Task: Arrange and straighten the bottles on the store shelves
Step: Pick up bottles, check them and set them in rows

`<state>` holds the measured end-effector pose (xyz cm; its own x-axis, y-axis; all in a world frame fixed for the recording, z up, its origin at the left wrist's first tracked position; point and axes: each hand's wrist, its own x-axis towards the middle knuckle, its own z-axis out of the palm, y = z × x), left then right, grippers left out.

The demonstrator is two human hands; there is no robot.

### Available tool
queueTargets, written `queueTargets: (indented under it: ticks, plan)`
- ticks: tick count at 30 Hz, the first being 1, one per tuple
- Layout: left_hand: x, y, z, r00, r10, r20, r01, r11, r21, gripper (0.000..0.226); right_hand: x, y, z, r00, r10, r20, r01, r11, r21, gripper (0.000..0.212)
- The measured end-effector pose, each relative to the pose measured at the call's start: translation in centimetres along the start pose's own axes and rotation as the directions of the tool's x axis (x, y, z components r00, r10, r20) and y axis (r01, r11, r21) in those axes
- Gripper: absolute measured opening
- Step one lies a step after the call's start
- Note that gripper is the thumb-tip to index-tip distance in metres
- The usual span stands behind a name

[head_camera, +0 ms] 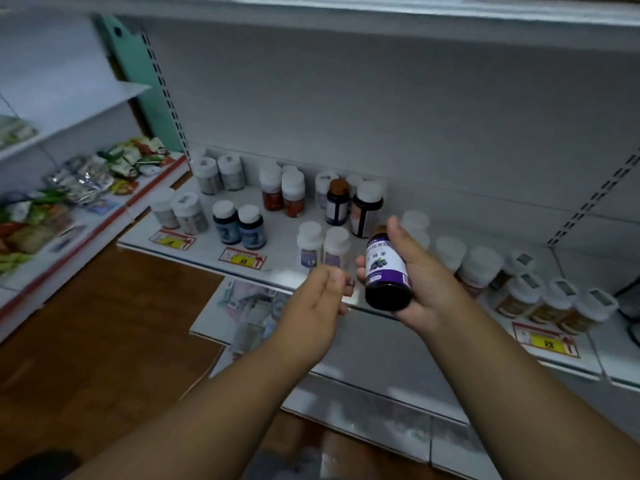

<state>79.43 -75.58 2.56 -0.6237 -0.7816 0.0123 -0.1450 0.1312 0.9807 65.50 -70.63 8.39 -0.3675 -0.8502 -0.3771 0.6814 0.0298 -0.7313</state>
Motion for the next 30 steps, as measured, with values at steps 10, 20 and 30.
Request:
queueTargets:
  ticks: [10, 20, 30]
  plan:
    - [0.8, 2.2, 3.5, 0.936, 0.124, 0.33, -0.14, 0.99, 0.025, 0.061, -5.1, -0.2, -3.8, 0.912, -0.347, -0.22, 0.344, 0.938, -0.052, 0.007]
    - [-4.5, 3.9, 19.0, 0.591, 0.221, 0.776, -0.266, 0.961, -0.072, 0.055, -19.9, -1.2, -14.0, 0.469, -0.709, -0.527, 0.391, 0.702, -0.595, 0.012]
    - [-14.7, 9.5, 42.7, 0.417, 0.267, 0.869, -0.295, 0.944, -0.148, 0.068, -36.0, -7.2, -31.6, 0.259, -0.737, -0.625, 0.311, 0.676, -0.668, 0.016]
